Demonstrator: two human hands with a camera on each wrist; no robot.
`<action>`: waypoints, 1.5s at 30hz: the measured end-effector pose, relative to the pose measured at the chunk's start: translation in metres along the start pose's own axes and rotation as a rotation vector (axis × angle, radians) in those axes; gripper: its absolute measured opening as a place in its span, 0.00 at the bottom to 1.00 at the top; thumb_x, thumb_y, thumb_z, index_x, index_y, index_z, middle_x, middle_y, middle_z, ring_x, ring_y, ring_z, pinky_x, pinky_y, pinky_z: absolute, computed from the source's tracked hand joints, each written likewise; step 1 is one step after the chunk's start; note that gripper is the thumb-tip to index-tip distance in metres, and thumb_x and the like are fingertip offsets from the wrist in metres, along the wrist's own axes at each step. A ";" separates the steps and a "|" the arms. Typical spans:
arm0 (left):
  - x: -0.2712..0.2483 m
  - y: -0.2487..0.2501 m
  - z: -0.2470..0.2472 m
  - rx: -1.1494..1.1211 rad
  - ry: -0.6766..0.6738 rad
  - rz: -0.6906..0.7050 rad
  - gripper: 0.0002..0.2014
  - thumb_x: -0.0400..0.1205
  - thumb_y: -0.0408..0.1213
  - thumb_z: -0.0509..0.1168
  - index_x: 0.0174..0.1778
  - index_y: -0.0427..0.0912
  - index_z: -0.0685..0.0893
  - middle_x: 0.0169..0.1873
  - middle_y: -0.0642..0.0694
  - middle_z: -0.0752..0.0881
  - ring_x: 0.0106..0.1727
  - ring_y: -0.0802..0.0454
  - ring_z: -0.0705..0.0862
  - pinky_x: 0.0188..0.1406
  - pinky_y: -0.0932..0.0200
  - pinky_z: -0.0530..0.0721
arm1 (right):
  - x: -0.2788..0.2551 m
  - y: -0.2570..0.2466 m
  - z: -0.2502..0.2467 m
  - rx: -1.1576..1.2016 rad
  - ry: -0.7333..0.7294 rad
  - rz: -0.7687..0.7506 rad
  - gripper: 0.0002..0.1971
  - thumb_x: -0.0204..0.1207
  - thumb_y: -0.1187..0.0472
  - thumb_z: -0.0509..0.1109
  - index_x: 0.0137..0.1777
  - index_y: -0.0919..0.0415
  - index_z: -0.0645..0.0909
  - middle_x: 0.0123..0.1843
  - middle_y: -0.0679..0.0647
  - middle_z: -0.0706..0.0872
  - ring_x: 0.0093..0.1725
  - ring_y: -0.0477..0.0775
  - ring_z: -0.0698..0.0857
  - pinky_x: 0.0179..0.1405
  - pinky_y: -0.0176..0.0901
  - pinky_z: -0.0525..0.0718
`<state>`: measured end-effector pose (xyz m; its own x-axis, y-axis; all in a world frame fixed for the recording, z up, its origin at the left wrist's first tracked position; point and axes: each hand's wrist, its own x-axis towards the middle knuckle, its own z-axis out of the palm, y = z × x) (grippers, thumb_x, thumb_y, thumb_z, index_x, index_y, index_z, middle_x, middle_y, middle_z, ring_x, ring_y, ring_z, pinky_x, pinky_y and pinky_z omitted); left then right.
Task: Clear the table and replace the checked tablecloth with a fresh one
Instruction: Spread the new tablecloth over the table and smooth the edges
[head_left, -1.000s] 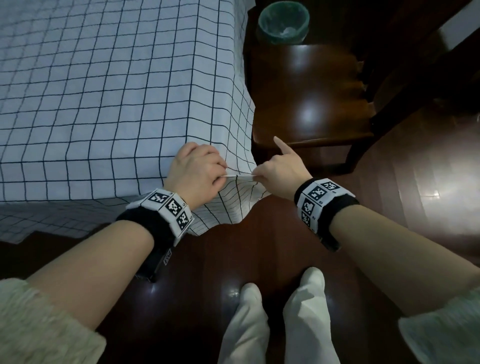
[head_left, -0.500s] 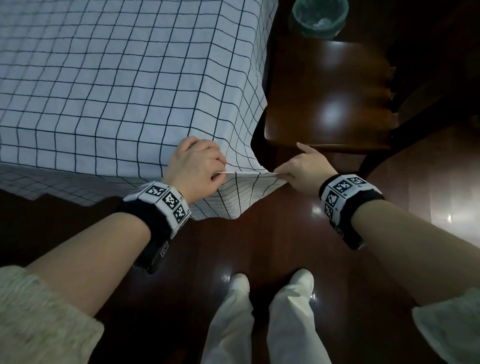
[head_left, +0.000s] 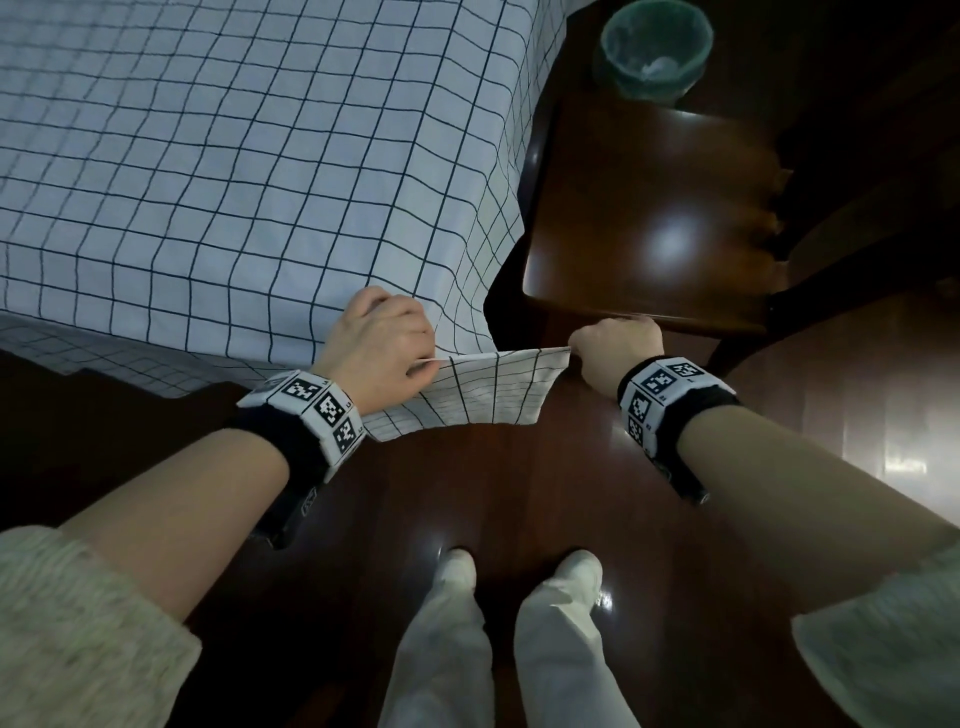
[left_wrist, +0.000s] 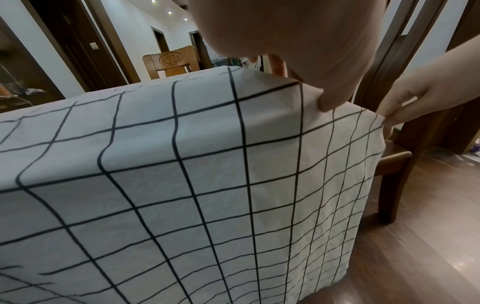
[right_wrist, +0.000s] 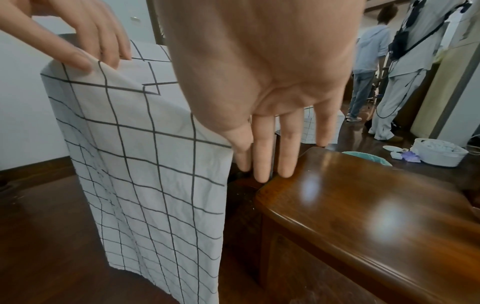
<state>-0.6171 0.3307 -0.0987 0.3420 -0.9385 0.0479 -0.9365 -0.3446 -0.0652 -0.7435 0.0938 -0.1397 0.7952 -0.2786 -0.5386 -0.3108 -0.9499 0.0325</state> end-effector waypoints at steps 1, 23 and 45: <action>0.000 0.000 -0.001 0.004 -0.008 0.000 0.16 0.76 0.50 0.59 0.28 0.49 0.86 0.34 0.58 0.86 0.51 0.52 0.84 0.59 0.51 0.64 | 0.001 0.002 -0.001 0.003 -0.041 0.035 0.15 0.81 0.65 0.58 0.62 0.51 0.80 0.57 0.53 0.86 0.61 0.58 0.83 0.63 0.52 0.73; 0.038 0.033 -0.012 0.079 -0.040 -0.269 0.12 0.69 0.36 0.69 0.49 0.44 0.81 0.51 0.48 0.83 0.56 0.44 0.77 0.56 0.48 0.65 | -0.056 0.004 0.005 0.239 -0.254 -0.099 0.17 0.81 0.61 0.55 0.64 0.52 0.81 0.61 0.52 0.85 0.57 0.58 0.85 0.52 0.50 0.83; -0.145 -0.013 -0.094 -0.557 -0.523 -0.750 0.11 0.85 0.42 0.59 0.60 0.54 0.83 0.59 0.50 0.85 0.57 0.50 0.83 0.49 0.56 0.82 | -0.118 -0.163 -0.069 0.330 -0.338 -0.302 0.18 0.85 0.60 0.55 0.70 0.58 0.80 0.70 0.58 0.81 0.67 0.59 0.79 0.68 0.53 0.78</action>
<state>-0.6618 0.4734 -0.0113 0.7120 -0.4299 -0.5552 -0.3313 -0.9028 0.2742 -0.7507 0.2718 -0.0231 0.6800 0.1112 -0.7247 -0.2845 -0.8709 -0.4007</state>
